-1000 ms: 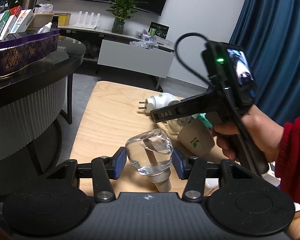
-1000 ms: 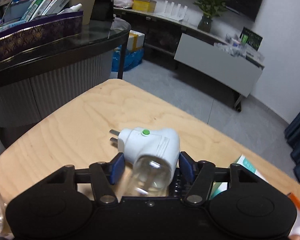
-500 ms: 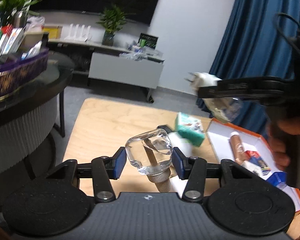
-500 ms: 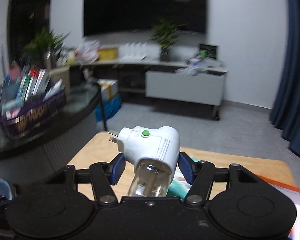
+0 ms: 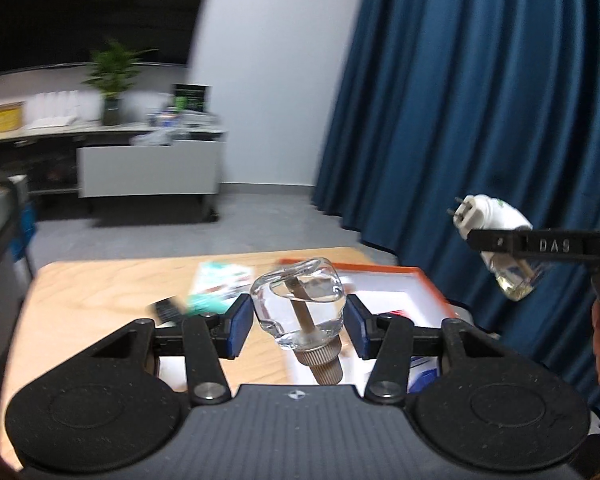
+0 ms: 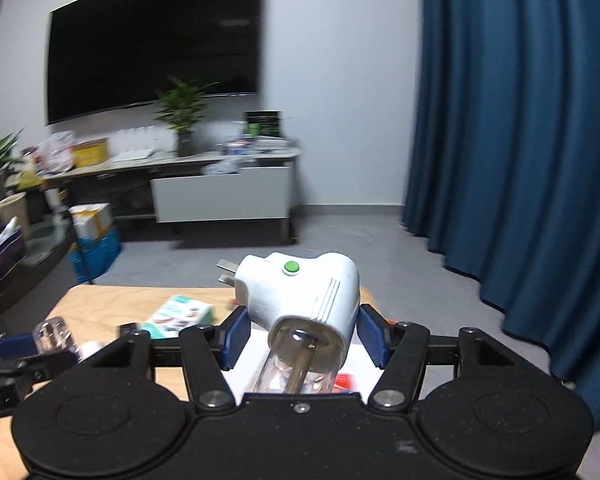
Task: Organize rigid objects
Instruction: 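Carry the glass bottle and white plug-in heater up toward the tray with both grippers, then hold the glass bottle and white plug-in heater above the tray with both grippers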
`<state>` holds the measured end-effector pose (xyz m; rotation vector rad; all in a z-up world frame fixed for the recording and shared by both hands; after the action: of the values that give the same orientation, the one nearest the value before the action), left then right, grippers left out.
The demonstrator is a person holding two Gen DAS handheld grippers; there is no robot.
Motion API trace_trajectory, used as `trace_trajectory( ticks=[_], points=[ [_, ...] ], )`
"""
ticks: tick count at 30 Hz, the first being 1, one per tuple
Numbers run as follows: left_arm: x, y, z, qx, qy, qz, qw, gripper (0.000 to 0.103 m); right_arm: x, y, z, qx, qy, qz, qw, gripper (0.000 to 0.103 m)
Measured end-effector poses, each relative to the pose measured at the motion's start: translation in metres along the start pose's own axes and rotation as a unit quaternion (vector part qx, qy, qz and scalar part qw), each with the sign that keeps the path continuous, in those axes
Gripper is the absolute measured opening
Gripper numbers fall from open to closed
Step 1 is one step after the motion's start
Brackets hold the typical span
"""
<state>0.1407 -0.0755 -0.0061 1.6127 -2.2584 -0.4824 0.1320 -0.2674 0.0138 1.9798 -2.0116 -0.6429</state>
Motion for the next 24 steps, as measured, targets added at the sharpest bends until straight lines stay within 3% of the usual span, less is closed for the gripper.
trace_trajectory(
  ticks=[4,8,18,24],
  points=[
    [0.039,-0.019,-0.025,0.004,-0.037,0.025,0.999,0.05,0.03,0.016,-0.003,0.009,-0.026,0.018,0.999,0.071],
    [0.061,-0.032,-0.041,0.01,-0.043,0.035,0.9984,0.05,0.046,0.019,-0.001,0.013,-0.042,0.018,0.999,0.071],
    [0.071,-0.058,-0.011,-0.029,-0.059,0.025,0.9975,0.05,0.063,-0.013,0.015,-0.02,-0.09,-0.013,0.996,0.071],
    [0.071,-0.073,-0.014,-0.045,-0.064,0.02,0.9968,0.05,0.059,-0.023,0.014,-0.031,-0.082,-0.018,0.996,0.071]
  ],
)
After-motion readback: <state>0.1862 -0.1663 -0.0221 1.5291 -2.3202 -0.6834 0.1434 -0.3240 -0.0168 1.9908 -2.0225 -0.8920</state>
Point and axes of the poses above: each gripper's, at about its wrist camera, not at the fingertips, and y roughly against the way its jaws point, x to its right, z to its underside, the point moved 6 cm from there along -y, roughly the way its jaws point, and after that the axes turned 12 degrees about -z, right-handed, at the moved point
